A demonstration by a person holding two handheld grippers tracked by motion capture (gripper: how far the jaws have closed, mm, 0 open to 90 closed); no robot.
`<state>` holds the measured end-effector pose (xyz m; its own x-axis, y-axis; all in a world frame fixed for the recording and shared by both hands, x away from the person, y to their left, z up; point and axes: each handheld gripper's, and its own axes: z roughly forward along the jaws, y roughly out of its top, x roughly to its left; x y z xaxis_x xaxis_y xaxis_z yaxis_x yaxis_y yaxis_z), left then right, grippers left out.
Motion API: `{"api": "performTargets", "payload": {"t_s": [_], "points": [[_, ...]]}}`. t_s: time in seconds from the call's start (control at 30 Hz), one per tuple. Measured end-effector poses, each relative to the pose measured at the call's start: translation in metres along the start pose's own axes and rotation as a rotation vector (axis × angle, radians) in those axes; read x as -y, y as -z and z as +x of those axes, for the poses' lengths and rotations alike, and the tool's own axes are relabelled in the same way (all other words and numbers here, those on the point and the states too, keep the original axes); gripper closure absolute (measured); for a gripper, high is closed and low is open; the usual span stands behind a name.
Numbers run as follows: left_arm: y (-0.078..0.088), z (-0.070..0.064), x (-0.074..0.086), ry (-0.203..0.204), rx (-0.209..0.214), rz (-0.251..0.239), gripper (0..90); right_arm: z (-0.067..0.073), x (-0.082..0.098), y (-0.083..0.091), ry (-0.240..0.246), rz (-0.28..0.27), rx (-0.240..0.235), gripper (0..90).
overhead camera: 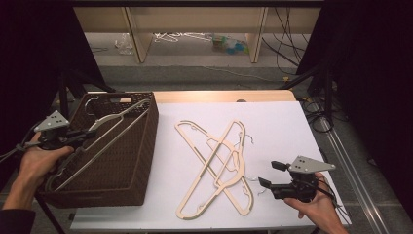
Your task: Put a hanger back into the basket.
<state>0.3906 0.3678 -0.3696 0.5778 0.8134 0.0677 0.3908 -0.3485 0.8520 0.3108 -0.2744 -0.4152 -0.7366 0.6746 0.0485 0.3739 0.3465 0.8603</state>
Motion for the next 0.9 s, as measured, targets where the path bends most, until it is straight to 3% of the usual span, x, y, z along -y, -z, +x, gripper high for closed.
{"api": "performTargets", "payload": {"t_s": [0.17, 0.2, 0.23, 0.27, 0.37, 0.43, 0.47, 0.5, 0.57, 0.6, 0.63, 0.67, 0.7, 0.73, 0.77, 0.8, 0.9], "points": [[-0.015, 0.001, 0.007, 0.014, 0.004, 0.042, 85.6, 0.0, 0.0, 0.0, 0.0, 0.004, -0.003, 27.0], [-0.017, 0.005, 0.008, -0.014, 0.006, 0.068, 85.6, 0.0, 0.001, -0.001, 0.003, 0.004, -0.006, 27.0], [-0.02, 0.004, 0.01, 0.003, -0.002, 0.069, 85.6, 0.0, 0.001, 0.0, -0.001, 0.006, -0.006, 26.9], [-0.022, 0.007, 0.01, -0.024, -0.006, 0.093, 85.5, 0.0, 0.001, 0.0, -0.004, 0.006, -0.005, 26.9], [-0.027, 0.01, 0.015, 0.007, -0.019, 0.081, 85.0, 0.0, 0.002, -0.001, 0.0, 0.008, -0.003, 26.9], [-0.027, 0.013, 0.017, 0.017, -0.046, 0.122, 84.5, 0.0, 0.002, -0.001, -0.002, 0.008, -0.001, 27.0], [-0.029, 0.014, 0.018, 0.016, -0.049, 0.12, 83.6, 0.0, 0.002, -0.001, -0.003, 0.01, -0.003, 26.9], [-0.031, 0.013, 0.02, 0.041, -0.066, 0.122, 83.2, 0.0, 0.002, -0.002, -0.003, 0.011, -0.002, 26.9], [-0.03, 0.019, 0.02, 0.005, -0.075, 0.139, 82.2, 0.001, 0.003, -0.002, -0.009, 0.016, -0.005, 26.9], [-0.03, 0.017, 0.021, 0.045, -0.09, 0.139, 82.1, 0.001, 0.003, -0.002, -0.005, 0.016, -0.006, 26.9], [-0.029, 0.018, 0.021, 0.037, -0.094, 0.149, 81.7, 0.001, 0.003, -0.002, -0.003, 0.017, -0.004, 26.9], [-0.032, 0.017, 0.021, 0.072, -0.101, 0.116, 81.1, 0.001, 0.003, -0.002, -0.008, 0.019, -0.007, 26.9], [-0.029, 0.018, 0.021, 0.07, -0.115, 0.149, 80.4, 0.001, 0.003, -0.003, -0.005, 0.017, -0.008, 26.9], [-0.029, 0.02, 0.021, 0.039, -0.118, 0.156, 78.4, 0.001, 0.003, -0.003, -0.003, 0.02, -0.009, 26.9], [-0.03, 0.015, 0.022, 0.111, -0.152, 0.139, 76.2, 0.001, 0.004, -0.003, -0.002, 0.02, -0.009, 26.9], [-0.028, 0.019, 0.022, 0.068, -0.169, 0.173, 73.4, 0.001, 0.003, -0.002, 0.0, 0.029, -0.001, 26.9], [-0.028, 0.019, 0.023, 0.128, -0.213, 0.173, 67.0, 0.002, 0.004, -0.004, -0.006, 0.023, -0.008, 26.9]]}}
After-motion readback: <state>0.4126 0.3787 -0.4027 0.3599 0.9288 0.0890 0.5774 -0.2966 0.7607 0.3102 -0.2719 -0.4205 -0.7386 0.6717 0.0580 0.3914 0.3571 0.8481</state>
